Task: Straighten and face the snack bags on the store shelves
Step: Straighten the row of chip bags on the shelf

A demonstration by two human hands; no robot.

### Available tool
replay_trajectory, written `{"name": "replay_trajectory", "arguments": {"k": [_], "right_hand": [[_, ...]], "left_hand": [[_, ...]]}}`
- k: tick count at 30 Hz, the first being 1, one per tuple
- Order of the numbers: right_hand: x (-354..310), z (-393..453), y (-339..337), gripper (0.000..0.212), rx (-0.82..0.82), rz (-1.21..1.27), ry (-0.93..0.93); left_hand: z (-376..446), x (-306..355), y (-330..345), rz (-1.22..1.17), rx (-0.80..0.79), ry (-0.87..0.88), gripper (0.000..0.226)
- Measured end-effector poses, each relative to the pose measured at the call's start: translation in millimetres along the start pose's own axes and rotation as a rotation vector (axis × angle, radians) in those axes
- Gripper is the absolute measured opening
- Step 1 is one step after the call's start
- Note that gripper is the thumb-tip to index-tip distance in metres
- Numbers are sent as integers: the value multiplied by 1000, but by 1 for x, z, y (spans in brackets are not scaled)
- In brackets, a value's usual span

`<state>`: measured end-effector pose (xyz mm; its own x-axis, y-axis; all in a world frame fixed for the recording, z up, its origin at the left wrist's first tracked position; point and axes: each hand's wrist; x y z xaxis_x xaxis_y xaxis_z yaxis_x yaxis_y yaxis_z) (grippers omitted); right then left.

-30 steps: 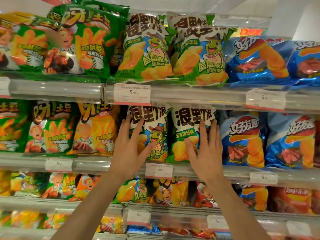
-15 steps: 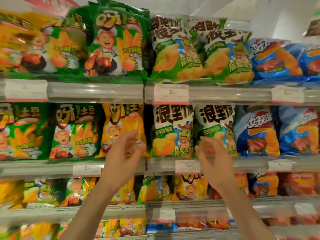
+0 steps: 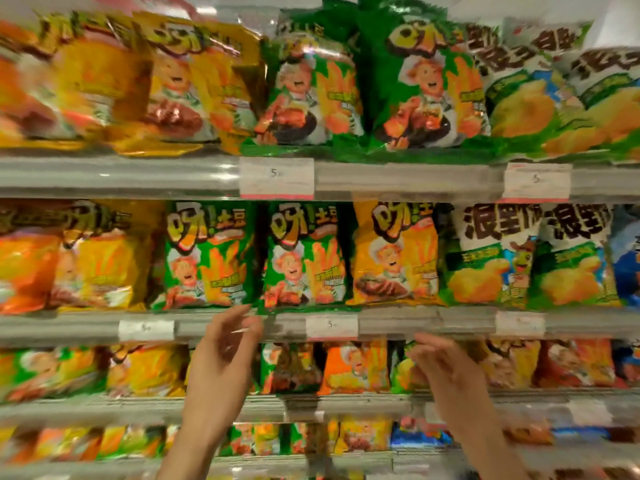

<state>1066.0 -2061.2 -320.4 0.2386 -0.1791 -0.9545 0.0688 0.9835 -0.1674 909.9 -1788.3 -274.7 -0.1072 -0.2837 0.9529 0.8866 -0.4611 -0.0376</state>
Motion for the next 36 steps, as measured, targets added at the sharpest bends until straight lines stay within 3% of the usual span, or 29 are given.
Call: {"name": "replay_trajectory", "arguments": {"k": [8,14,19,21,24,28,33,36], "right_hand": [[-30,20,8,11,20,-71,-119],[-56,65,-2,21,219,-35,-249],[-65,102,10,57,56,-103,-167],[-63,105,15,55,-24,-152,-167],[-58,106,18,49,-40,-139,-162],[-63,105,18,49,-22,-82,-142],[-81,106,10,50,36,-20,-146],[-91,100,5,43,-15,62,-87]], "left_hand": [[16,0,3,11,-25,19,22],[17,37,53,31,-177,153,19],[17,52,114,282,-280,367,37],[20,56,133,399,-294,440,46],[24,62,151,473,-355,491,41],[30,62,158,438,-323,476,42],[36,65,151,216,-311,365,34],[39,65,142,126,-321,282,28]]}}
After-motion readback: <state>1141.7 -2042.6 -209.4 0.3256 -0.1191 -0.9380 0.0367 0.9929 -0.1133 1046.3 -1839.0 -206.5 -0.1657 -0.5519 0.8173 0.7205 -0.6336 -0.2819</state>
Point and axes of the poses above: each hand's wrist, its own z-axis towards the middle knuckle, its own y-axis out of the palm, x = y × z, and after that the axes turned 14 degrees about x, right-handed
